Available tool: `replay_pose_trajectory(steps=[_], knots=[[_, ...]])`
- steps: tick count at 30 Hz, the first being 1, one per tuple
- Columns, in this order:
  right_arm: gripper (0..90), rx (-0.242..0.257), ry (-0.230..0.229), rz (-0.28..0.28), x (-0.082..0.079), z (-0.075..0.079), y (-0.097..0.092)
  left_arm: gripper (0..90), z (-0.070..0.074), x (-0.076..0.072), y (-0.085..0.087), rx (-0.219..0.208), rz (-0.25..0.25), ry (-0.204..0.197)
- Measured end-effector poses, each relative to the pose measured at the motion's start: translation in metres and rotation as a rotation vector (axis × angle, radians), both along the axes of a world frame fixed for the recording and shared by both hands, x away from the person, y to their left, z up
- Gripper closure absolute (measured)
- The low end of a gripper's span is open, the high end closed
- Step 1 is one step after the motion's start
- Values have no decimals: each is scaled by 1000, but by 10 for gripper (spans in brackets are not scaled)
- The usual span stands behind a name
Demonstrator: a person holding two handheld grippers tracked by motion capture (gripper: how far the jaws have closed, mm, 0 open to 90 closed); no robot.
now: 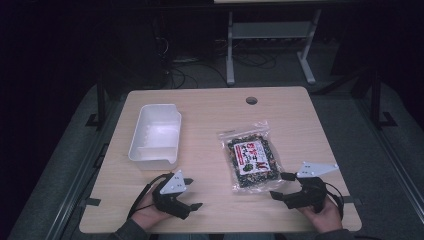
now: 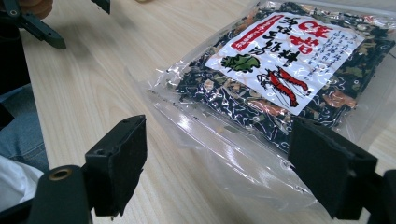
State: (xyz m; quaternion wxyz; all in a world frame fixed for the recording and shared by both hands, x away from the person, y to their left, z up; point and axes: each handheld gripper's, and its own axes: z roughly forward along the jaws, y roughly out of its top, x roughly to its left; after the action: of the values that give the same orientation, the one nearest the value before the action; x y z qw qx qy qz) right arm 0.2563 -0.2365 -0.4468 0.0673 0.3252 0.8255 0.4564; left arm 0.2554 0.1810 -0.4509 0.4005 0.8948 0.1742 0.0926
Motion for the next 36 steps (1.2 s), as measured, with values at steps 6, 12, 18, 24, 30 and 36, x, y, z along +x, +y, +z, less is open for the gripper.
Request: replay_pose_trajectory(steps=[6, 12, 18, 24, 30, 36], knots=[[188, 2, 1, -4, 1, 0, -2, 180, 0, 0, -1, 0, -4, -2], [186, 9, 10, -4, 5, 1, -2, 180, 1, 0, 0, -4, -2, -1], [185, 22, 41, -38, 20, 12, -7, 180, 1, 0, 1, -5, 2, 3], [185, -12, 35, -43, 45, 33, -6, 180, 2, 0, 2, -14, 8, 4], [178, -62, 21, -55, 78, 52, 2, 181, 4, -1, 3, -20, 7, 4], [179, -83, 33, -56, 109, 62, 7, 181, 4, 0, 4, -19, 10, 4]])
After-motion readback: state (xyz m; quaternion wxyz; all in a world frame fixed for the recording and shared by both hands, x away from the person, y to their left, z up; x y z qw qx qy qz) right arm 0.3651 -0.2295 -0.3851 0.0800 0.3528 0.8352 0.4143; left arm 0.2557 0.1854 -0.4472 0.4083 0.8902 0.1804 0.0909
